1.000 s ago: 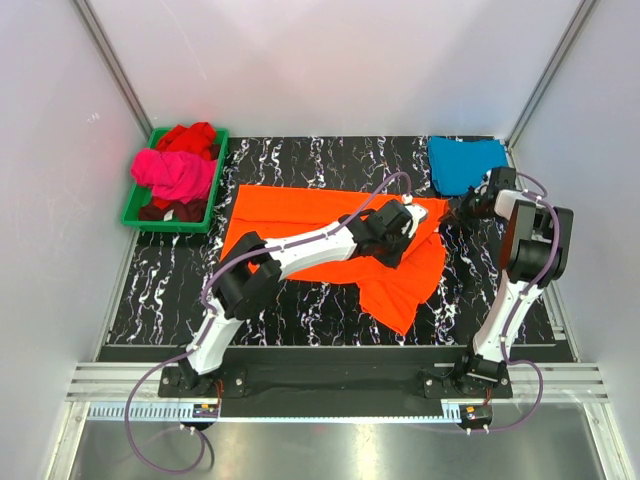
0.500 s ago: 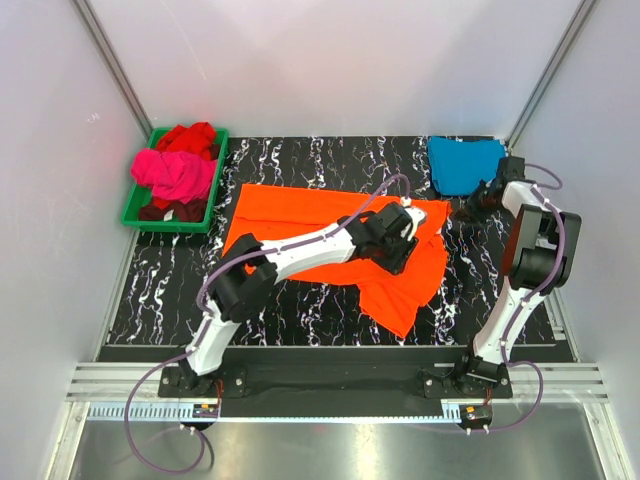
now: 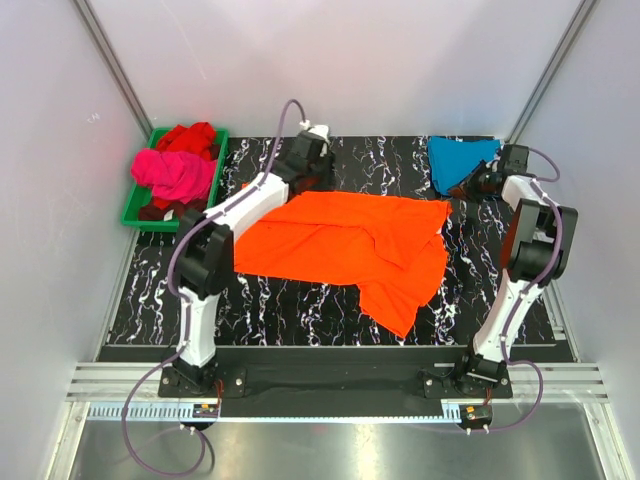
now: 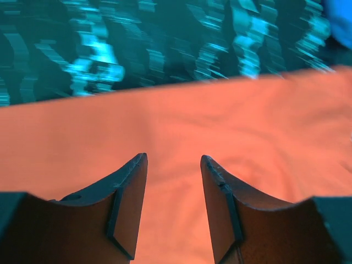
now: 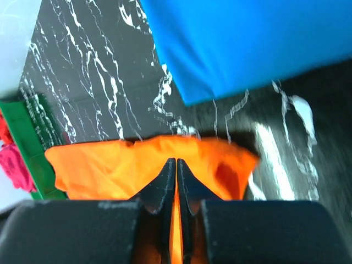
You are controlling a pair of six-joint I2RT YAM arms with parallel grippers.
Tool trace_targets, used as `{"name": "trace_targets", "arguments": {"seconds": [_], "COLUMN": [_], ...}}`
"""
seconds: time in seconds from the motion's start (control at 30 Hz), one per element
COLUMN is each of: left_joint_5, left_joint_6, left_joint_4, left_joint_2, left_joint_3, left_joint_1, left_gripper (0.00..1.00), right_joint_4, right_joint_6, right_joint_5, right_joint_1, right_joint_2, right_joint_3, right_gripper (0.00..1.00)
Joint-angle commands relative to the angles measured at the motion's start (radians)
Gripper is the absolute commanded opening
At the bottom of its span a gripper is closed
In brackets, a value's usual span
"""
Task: Fold and stack the t-shirts
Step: Fold the tshirt
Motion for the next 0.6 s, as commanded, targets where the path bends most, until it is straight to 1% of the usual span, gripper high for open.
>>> {"name": "trace_targets", "arguments": {"seconds": [0.0, 0.17, 0.23, 0.3, 0.43, 0.57], "left_joint_5": [-0.038, -0.037, -0.009, -0.002, 0.015, 0.035], "left_joint_6": [-0.007, -0.038, -0.049, -0.046, -0.059, -0.06], "left_joint_4": [0.042, 0.025, 0.017, 0.014, 0.011, 0.008], "left_joint_2": [0.08, 0.199, 0.226, 0.243, 0.264, 0.286], "left_joint_3": [0.055, 0.11, 0.124, 0.133, 0.13, 0.136], "left_joint_1": [0.046, 0.133, 0.156, 0.179, 0.215, 0.238], "left_gripper": [0.49, 0.49, 0.49, 0.49, 0.5, 0.5], "right_joint_4": [0.072, 0.036, 0.044, 0.07, -0.003, 0.068], "right_joint_6": [0.011, 0.002, -0.001, -0.014, -0.066, -0.038], "right_joint_5": [-0.104, -0.046, -0.067, -0.071, -0.08, -0.144], "right_joint_1": [0.007, -0.001, -0.007, -0.004, -0.005, -0.004], "right_joint_2": [0.094, 0.16, 0.168, 0.147, 0.133, 0.084], "right_joint_3": [0.06, 0.106, 0.114, 0.117, 0.175, 0.126], "right_gripper": [0.09, 0.09, 0.09, 0.1, 0.09, 0.1]}}
